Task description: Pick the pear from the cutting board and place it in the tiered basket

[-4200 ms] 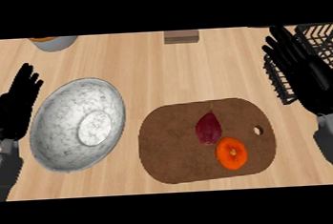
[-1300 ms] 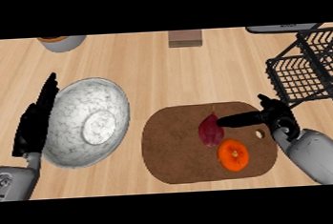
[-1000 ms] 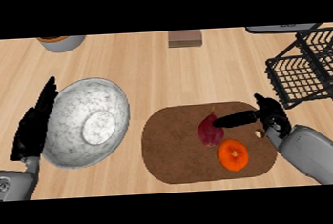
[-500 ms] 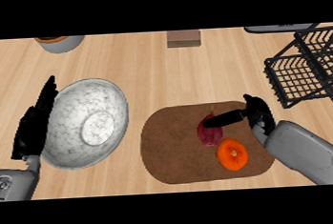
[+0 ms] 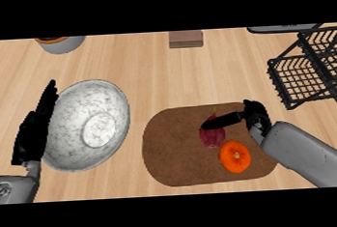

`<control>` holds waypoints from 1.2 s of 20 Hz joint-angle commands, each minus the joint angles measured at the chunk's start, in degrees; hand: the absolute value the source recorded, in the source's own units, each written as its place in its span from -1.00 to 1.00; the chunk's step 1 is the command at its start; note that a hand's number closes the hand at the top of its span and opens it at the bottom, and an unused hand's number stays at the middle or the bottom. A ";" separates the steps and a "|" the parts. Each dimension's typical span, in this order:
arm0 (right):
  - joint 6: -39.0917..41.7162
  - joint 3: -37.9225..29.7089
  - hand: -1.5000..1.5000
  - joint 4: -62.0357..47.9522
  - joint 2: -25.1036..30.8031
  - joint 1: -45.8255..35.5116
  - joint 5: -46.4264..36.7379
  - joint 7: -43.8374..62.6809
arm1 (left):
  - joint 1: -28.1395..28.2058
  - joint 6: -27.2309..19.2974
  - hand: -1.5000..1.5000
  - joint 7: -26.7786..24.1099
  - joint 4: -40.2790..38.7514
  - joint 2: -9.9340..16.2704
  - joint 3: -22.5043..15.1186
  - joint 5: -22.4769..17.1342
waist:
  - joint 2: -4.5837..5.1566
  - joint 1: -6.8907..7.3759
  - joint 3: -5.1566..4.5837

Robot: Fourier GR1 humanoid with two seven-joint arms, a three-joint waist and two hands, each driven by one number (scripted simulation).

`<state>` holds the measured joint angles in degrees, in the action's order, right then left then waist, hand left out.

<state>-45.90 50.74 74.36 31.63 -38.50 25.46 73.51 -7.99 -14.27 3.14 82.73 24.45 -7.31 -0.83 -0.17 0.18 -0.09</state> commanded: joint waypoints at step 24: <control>10.22 -1.30 1.00 -14.91 -13.24 -3.25 0.62 -3.89 | -1.52 2.38 0.00 -2.01 -2.58 -3.74 2.46 3.09 | 0.42 0.45 0.07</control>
<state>-41.47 49.27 63.62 22.19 -39.70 26.78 68.37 -8.30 -11.70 2.22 82.43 22.04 -4.97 1.63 -0.72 0.31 -1.04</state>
